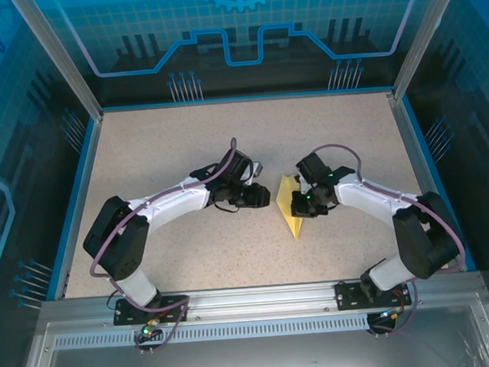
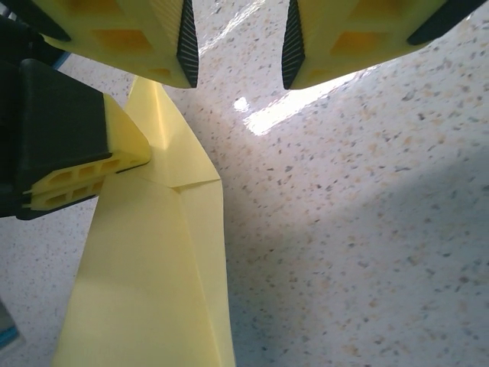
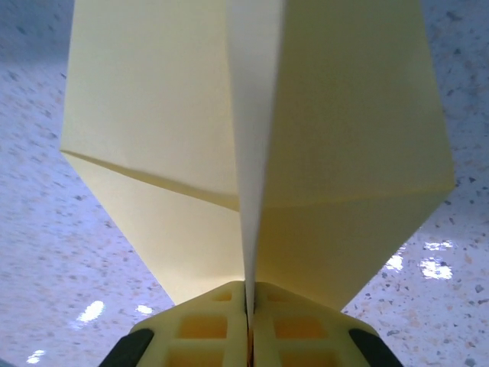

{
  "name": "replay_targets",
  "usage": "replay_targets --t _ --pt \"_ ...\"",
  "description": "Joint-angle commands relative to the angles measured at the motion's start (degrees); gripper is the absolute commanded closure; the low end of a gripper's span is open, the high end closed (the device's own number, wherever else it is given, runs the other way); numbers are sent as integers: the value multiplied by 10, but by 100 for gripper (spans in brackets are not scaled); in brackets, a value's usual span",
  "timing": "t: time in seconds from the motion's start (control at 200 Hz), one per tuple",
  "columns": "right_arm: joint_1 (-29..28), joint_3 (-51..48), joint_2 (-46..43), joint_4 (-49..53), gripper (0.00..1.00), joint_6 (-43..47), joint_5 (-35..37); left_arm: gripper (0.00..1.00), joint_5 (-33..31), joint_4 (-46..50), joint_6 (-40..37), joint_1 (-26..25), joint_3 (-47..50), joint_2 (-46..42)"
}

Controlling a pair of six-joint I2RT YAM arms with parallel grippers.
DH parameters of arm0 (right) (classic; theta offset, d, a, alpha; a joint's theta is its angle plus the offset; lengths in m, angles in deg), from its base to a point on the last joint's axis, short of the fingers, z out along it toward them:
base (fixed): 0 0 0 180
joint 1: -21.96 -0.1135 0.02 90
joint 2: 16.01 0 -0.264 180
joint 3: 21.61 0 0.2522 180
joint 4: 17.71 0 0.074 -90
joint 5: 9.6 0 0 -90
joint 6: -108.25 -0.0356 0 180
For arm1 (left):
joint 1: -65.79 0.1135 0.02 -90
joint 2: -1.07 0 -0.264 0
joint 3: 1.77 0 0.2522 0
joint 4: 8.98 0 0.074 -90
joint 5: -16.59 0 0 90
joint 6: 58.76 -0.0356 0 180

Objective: Fold a paper plane with a square sheet of paper (pick it up from the middle)
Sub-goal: Turn over a paper plane at the center of the table.

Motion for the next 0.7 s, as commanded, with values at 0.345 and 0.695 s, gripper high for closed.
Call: replay_targets --t 0.345,0.695 --pt "-81 87 105 69 87 55 119 62 -14 16 -16 14 43 -26" --pt "-116 101 136 75 82 62 170 62 -10 17 -17 14 43 -18"
